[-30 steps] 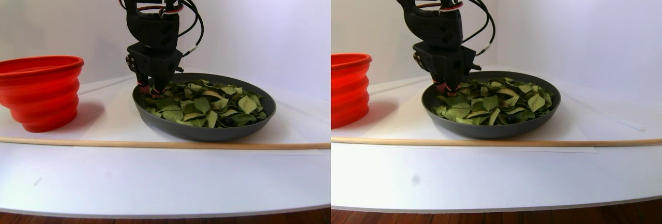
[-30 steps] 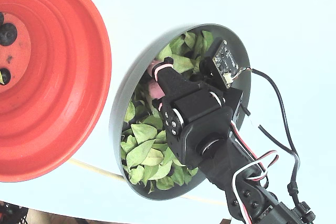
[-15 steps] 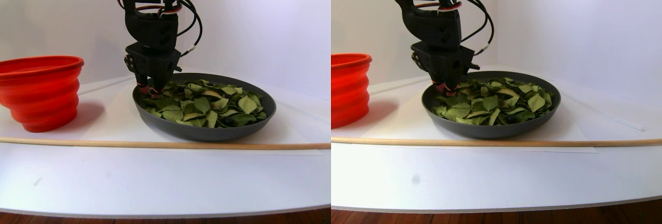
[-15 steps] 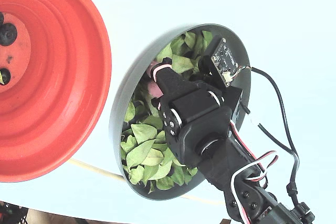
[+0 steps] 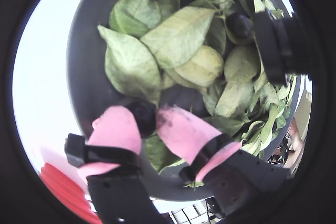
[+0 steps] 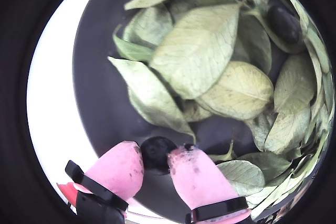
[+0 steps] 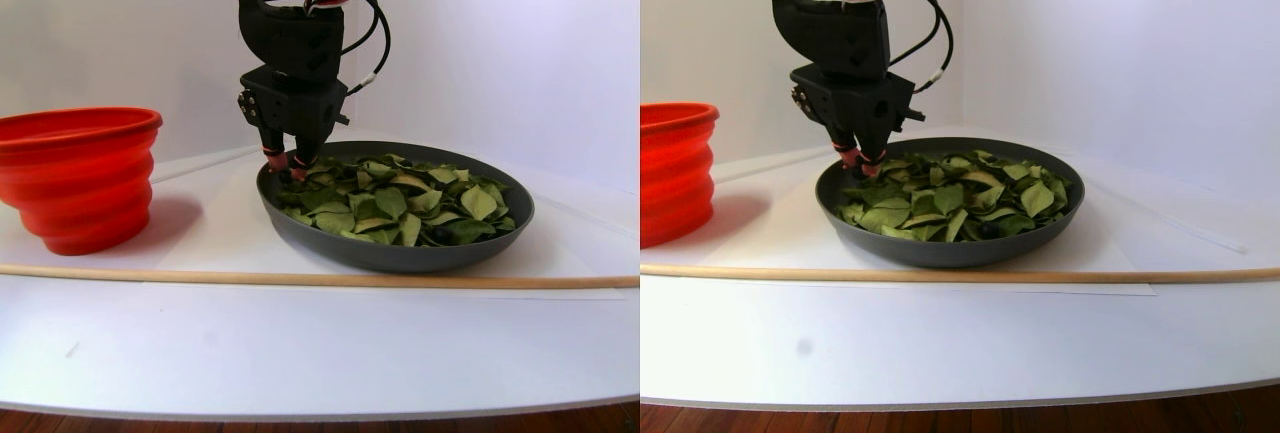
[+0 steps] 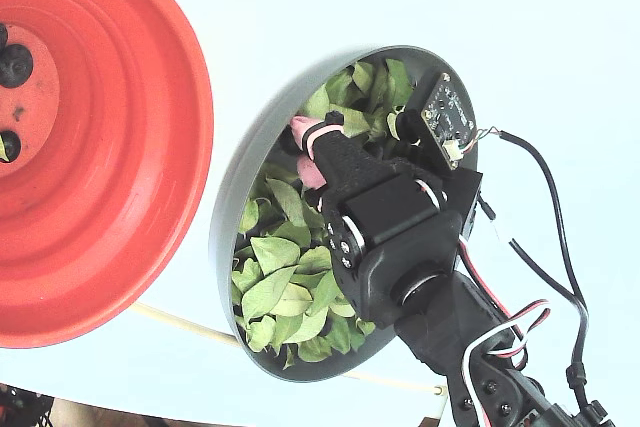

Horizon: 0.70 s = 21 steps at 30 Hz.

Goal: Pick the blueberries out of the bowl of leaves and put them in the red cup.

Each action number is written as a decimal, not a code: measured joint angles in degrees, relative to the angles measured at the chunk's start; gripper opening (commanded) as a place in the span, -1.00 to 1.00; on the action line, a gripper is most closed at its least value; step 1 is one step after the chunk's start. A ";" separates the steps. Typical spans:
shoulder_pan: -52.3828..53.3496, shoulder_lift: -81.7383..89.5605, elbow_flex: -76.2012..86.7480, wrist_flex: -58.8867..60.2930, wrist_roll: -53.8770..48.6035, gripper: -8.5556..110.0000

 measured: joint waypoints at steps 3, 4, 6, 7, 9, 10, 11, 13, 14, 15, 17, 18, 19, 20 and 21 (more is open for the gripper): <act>0.00 1.05 0.53 0.18 -0.88 -0.71; 0.00 1.49 0.62 0.70 -1.23 -0.70; -0.09 2.64 0.97 1.93 -1.85 -0.70; -0.09 3.25 1.23 2.46 -2.11 -0.70; -0.35 4.66 1.76 3.43 -2.55 -0.70; -0.62 5.36 2.11 3.87 -2.81 -0.70; -0.88 6.06 2.37 4.22 -2.99 -0.70; -1.41 7.47 2.72 5.10 -3.43 -0.70; -1.58 8.09 3.08 5.45 -3.78 -0.70; -1.67 8.61 3.34 5.71 -4.04 -0.70; -1.76 9.58 3.78 6.33 -4.48 -0.70; -1.76 10.02 3.87 6.68 -4.75 -0.71; -1.76 10.28 3.87 7.03 -4.92 -0.71; -1.76 10.55 3.87 7.29 -5.01 -0.71; -1.85 10.90 3.87 7.56 -5.10 -0.71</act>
